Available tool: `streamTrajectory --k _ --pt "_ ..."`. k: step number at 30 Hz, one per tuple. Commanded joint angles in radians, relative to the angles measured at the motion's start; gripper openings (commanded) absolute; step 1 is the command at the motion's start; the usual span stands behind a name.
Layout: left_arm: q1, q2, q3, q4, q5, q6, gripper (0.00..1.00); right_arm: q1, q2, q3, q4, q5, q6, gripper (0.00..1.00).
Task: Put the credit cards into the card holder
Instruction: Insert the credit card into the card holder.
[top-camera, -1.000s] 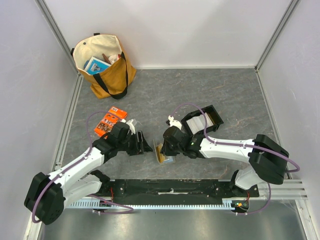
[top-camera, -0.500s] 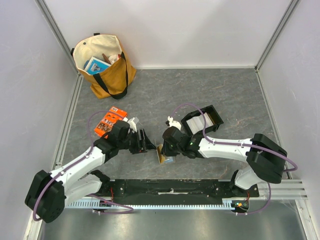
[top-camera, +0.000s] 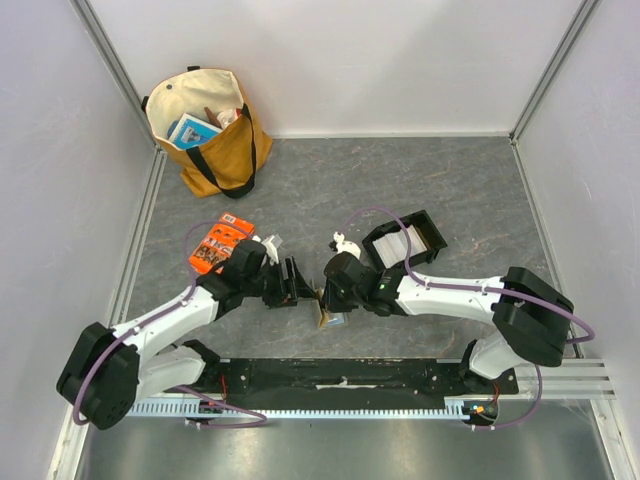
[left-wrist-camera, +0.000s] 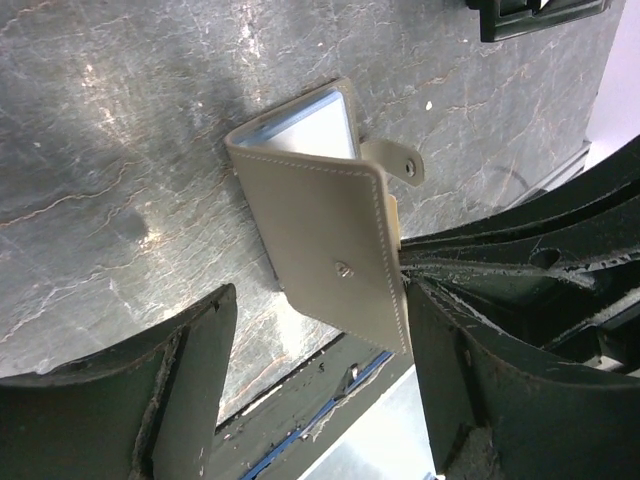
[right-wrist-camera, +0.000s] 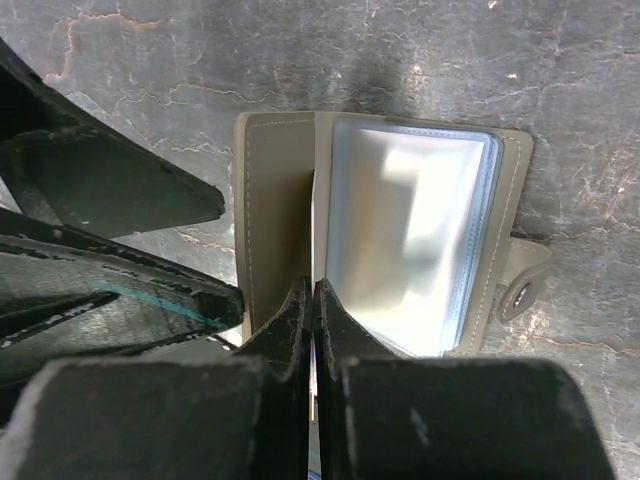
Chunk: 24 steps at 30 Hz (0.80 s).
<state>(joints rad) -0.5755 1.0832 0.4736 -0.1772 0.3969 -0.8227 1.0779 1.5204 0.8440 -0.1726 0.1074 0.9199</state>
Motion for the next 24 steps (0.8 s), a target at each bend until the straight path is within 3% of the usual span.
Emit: streamTrajectory --k 1,12,24 --pt "-0.012 0.029 0.053 0.058 0.008 -0.029 0.75 0.007 0.003 0.052 0.031 -0.009 -0.018 0.0" --pt "-0.015 0.061 0.056 0.055 0.008 -0.029 0.73 0.016 0.02 0.063 0.035 -0.025 -0.024 0.0" --pt "-0.021 -0.019 0.008 -0.016 -0.041 -0.02 0.34 0.016 0.024 0.061 0.019 -0.006 -0.013 0.0"
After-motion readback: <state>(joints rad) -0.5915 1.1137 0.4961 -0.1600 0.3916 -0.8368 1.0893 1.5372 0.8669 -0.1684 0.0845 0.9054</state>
